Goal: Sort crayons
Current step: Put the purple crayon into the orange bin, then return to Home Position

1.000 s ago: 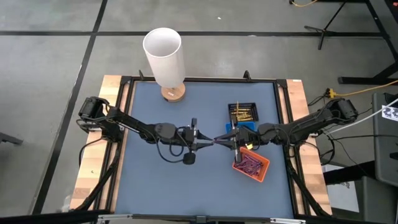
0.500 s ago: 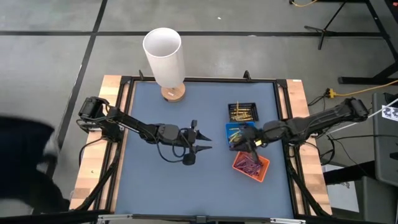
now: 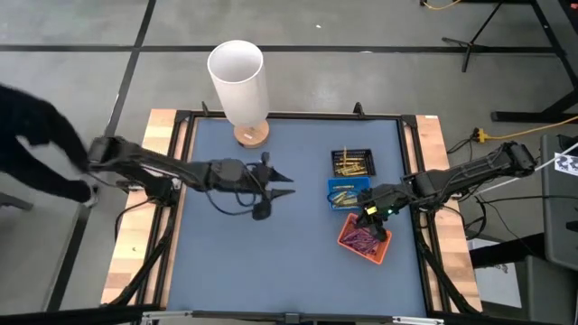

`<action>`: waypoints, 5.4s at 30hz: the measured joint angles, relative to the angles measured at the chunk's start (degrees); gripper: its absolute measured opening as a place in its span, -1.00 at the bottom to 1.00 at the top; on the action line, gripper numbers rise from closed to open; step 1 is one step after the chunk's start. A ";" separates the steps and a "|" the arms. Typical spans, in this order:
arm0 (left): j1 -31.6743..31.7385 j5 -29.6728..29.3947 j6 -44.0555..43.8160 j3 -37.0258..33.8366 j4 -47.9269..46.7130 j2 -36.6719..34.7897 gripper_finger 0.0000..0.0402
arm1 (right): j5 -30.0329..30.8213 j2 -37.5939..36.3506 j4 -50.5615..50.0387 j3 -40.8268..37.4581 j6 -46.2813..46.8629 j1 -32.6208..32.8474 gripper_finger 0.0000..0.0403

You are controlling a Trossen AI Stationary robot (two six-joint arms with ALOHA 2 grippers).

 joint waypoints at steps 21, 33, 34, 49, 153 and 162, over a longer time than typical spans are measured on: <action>-0.40 0.23 4.87 -5.01 -30.80 -38.43 -0.36 | -0.25 0.05 -2.21 -0.02 0.68 0.00 -0.86; 2.15 -0.42 3.68 -33.92 -5.86 -53.93 -0.36 | -3.05 0.05 -2.37 -0.04 0.81 0.01 -0.86; 2.74 -0.45 2.89 -35.03 -5.57 -55.04 -0.36 | -3.08 0.05 -2.35 -0.04 1.61 0.02 -0.86; 9.90 2.29 0.00 -41.99 -5.01 -59.56 -0.36 | -3.09 0.07 -2.35 -0.07 3.48 0.02 -0.86; 6.79 8.58 -2.54 -46.18 -12.33 -78.82 -0.37 | 5.95 0.07 0.82 -0.07 2.20 0.00 -0.36; 6.82 7.42 -2.52 -46.18 -13.57 -78.82 -0.37 | 9.69 0.07 9.91 -0.07 -3.09 -0.02 -0.47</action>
